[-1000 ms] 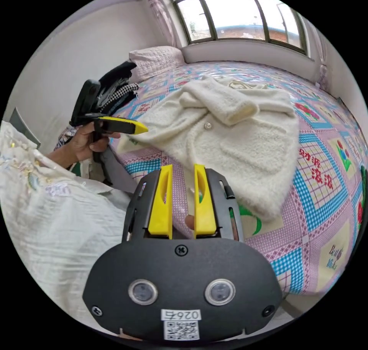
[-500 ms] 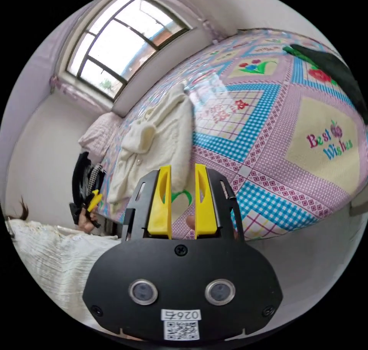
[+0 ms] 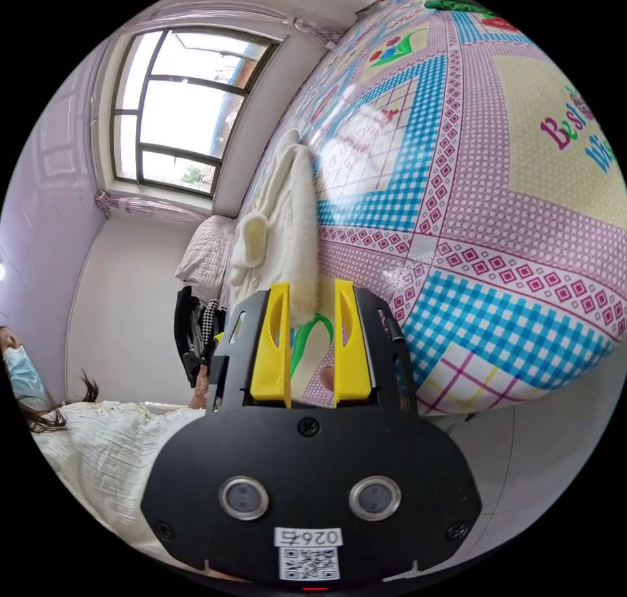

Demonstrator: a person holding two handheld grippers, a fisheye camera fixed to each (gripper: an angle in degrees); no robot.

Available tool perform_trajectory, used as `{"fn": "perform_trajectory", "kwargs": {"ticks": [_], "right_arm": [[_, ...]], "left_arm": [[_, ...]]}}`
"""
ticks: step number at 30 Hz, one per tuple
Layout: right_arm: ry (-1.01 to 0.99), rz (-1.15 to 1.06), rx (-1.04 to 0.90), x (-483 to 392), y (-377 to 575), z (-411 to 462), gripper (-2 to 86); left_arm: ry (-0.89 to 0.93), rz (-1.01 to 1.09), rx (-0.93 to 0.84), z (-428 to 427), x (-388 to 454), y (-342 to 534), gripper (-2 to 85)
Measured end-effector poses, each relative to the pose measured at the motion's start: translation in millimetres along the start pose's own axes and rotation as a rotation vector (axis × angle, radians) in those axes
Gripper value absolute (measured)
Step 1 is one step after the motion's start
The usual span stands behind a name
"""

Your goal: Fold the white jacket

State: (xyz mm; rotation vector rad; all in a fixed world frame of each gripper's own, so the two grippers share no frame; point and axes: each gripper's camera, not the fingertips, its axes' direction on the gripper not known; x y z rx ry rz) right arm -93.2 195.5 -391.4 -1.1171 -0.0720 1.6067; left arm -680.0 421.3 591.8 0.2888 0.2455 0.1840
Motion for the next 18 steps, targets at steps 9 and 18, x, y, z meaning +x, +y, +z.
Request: {"fn": "perform_trajectory", "kwargs": {"ticks": [9,18], "right_arm": [[-0.081,-0.043,-0.095,7,-36,-5,5.9],[-0.050,-0.067,-0.165,16,-73,-12,1.4]], "left_arm": [[0.033,0.028,-0.008,6,-18,-6,15.9],[0.087,-0.036,-0.112,14,-58,-19,3.6]]}}
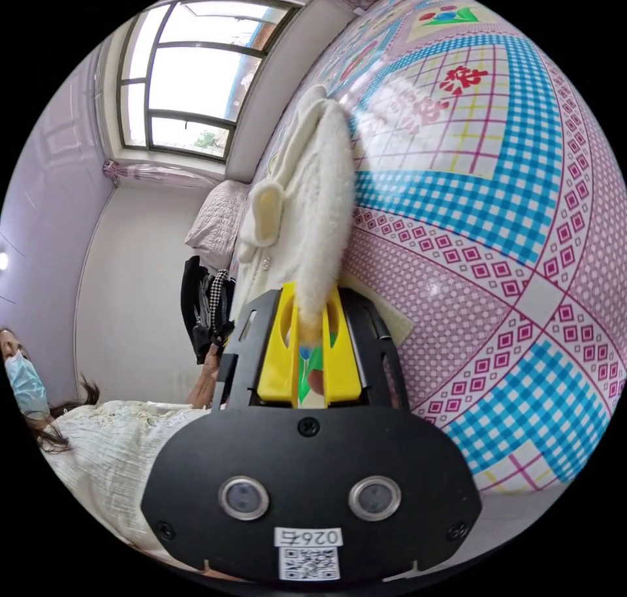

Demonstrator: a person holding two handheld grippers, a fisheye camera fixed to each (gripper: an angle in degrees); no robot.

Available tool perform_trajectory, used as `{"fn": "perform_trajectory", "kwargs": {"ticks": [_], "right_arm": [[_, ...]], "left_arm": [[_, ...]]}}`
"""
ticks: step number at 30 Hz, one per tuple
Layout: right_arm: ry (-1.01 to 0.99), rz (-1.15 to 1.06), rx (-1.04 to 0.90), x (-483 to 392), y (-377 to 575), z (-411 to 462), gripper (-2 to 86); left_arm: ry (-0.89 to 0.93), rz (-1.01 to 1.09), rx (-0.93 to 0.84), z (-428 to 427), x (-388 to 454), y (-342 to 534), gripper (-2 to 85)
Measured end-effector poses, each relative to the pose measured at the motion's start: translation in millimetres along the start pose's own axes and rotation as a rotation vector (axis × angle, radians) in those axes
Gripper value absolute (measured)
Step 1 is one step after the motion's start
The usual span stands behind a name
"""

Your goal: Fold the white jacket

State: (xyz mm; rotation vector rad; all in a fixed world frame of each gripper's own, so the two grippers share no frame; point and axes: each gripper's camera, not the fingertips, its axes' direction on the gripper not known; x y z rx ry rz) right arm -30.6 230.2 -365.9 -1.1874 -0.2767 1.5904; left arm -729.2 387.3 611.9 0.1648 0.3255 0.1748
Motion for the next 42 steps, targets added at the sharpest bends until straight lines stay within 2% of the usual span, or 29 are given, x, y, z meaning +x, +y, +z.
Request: {"fn": "perform_trajectory", "kwargs": {"ticks": [6,9,14,20,26,34,42], "right_arm": [[-0.058,-0.006,0.017,14,7,-40,-0.1],[-0.095,-0.041,-0.044,19,14,-60,-0.2],[-0.255,0.011,-0.139,50,51,-104,-0.2],[-0.359,-0.011,-0.101,38,69,-157,-0.2],[-0.434,-0.068,-0.041,9,30,-163,0.1],[-0.609,-0.001,0.117,-2,-83,-127,0.6],[-0.470,0.084,0.090,-4,-234,-26,1.4]], "left_arm": [[0.166,0.014,0.054,-25,-21,13,2.3],[0.238,0.013,0.060,-44,-26,33,2.1],[0.367,-0.079,0.050,-74,-46,84,1.9],[0.521,-0.153,0.138,-100,-50,115,2.0],[0.601,-0.102,0.218,-107,-31,63,2.0],[0.616,-0.098,0.284,-95,-17,-81,2.3],[0.529,-0.231,0.281,-27,-44,-220,3.1]]}}
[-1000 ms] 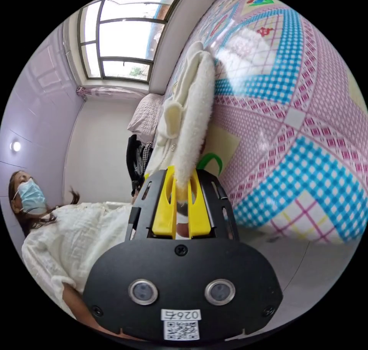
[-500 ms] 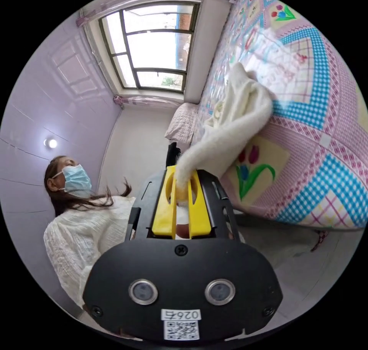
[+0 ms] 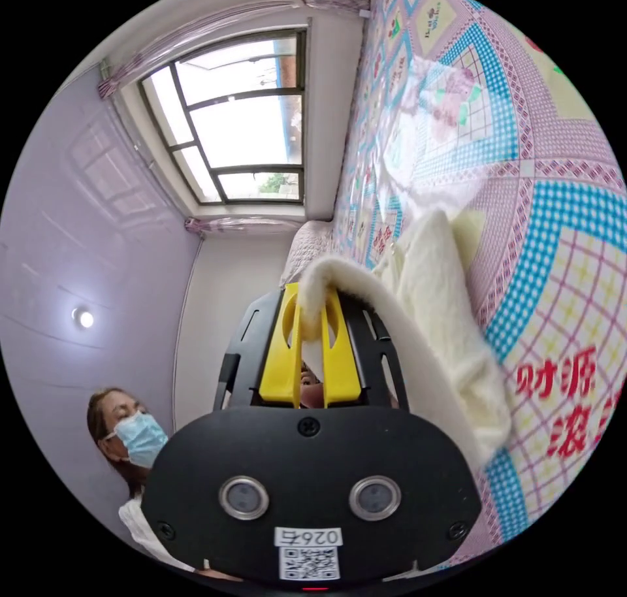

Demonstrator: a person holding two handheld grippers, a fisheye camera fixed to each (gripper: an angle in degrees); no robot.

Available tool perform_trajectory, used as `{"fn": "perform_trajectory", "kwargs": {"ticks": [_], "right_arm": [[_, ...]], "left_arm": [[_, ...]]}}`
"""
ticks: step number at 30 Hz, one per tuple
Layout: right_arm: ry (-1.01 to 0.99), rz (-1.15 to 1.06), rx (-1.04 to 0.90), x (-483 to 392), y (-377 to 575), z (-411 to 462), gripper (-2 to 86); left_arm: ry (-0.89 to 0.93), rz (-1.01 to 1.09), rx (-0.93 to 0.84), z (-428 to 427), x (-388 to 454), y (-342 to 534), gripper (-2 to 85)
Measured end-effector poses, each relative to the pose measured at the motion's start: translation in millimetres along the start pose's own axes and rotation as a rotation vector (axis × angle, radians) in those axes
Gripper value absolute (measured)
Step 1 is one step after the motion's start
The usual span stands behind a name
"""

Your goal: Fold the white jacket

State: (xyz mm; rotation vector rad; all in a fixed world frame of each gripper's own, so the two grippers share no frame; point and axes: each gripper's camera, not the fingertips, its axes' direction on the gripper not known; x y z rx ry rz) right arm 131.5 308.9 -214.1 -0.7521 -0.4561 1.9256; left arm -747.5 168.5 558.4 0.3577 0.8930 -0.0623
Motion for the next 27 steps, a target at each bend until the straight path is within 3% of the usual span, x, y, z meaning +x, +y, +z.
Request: {"fn": "perform_trajectory", "kwargs": {"ticks": [3,6,9,11,14,16,21,23,27], "right_arm": [[0.086,0.060,0.007,30,-40,41,4.4],[0.120,0.172,0.087,62,-49,64,8.5],[0.057,0.122,0.107,59,-32,77,9.0],[0.167,-0.017,0.075,31,-9,87,7.7],[0.497,-0.310,-0.038,-23,36,130,6.1],[0.719,-0.476,-0.074,-43,71,170,4.7],[1.107,-0.701,-0.159,-23,138,271,0.2],[1.255,-0.714,-0.273,19,151,313,-0.6],[1.206,-0.674,-0.222,16,173,325,-0.8]], "left_arm": [[-0.074,-0.097,0.005,35,-35,-36,5.1],[0.040,-0.218,0.018,57,-68,-46,8.5],[0.213,-0.171,0.056,52,-55,-39,7.4],[0.174,-0.058,0.024,41,-24,-32,3.6],[-0.131,0.214,-0.102,43,47,-1,-0.4],[-0.471,0.422,-0.233,79,86,38,-0.8],[-1.036,0.797,-0.415,179,86,113,-1.0],[-1.121,0.891,-0.446,205,70,134,-1.0],[-1.102,0.833,-0.394,201,89,156,-1.0]]}}
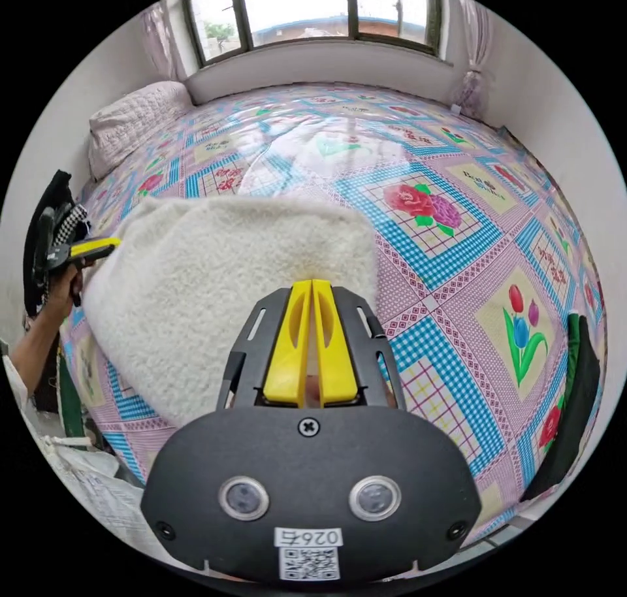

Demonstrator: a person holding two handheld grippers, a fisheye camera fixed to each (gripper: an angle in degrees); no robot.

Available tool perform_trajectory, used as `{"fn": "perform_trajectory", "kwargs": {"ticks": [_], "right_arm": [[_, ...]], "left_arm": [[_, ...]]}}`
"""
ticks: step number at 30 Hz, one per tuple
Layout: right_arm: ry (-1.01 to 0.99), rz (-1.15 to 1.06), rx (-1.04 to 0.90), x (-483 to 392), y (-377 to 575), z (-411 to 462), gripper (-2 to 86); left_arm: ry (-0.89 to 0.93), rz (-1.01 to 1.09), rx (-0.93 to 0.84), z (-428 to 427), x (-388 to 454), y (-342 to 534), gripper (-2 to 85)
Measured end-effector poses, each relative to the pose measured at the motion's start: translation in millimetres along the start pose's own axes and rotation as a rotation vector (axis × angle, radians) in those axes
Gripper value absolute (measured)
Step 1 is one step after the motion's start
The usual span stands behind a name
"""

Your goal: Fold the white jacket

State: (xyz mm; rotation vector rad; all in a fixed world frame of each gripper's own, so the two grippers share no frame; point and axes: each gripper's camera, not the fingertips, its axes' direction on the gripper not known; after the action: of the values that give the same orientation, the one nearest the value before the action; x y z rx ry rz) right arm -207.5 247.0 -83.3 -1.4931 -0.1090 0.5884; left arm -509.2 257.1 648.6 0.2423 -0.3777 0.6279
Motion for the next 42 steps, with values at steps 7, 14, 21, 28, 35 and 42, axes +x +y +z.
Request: {"fn": "perform_trajectory", "kwargs": {"ticks": [7,14,21,28,35,42], "right_arm": [[-0.042,0.056,0.353,-51,102,-101,-0.8],[0.193,-0.170,0.854,-152,232,-222,-0.6],[0.175,-0.181,1.116,-202,305,-328,-0.2],[0.164,-0.280,1.444,-239,428,-415,1.2],[0.299,-0.354,1.637,-249,551,-483,-0.2],[0.059,-0.233,1.769,-193,628,-511,0.1]], "left_arm": [[0.117,-0.259,0.443,-152,-14,103,-1.0],[0.260,-0.035,0.949,-291,29,200,-1.0],[0.222,0.202,1.295,-420,108,296,-0.3],[0.166,0.438,1.627,-506,201,409,5.8],[0.125,0.604,1.745,-554,265,484,0.4],[-0.199,0.644,1.611,-591,335,517,-0.6]]}}
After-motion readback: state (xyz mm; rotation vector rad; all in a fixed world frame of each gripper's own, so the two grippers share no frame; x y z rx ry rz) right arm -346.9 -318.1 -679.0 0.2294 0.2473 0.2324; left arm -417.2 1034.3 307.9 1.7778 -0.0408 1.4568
